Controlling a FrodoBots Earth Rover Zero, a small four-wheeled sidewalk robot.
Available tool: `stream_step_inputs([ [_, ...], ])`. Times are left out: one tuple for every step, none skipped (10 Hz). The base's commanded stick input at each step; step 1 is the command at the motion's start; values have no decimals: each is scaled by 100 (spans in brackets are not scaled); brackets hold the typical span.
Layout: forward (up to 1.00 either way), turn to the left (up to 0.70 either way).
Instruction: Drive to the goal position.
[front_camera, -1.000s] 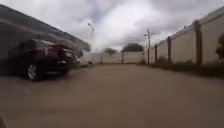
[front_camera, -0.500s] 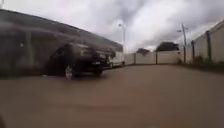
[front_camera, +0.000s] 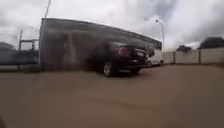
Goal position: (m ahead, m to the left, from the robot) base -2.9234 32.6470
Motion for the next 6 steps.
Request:
stream_step_inputs([
  [0,85],
  [0,85],
  [0,85],
  [0,85],
  [0,85],
  [0,85],
])
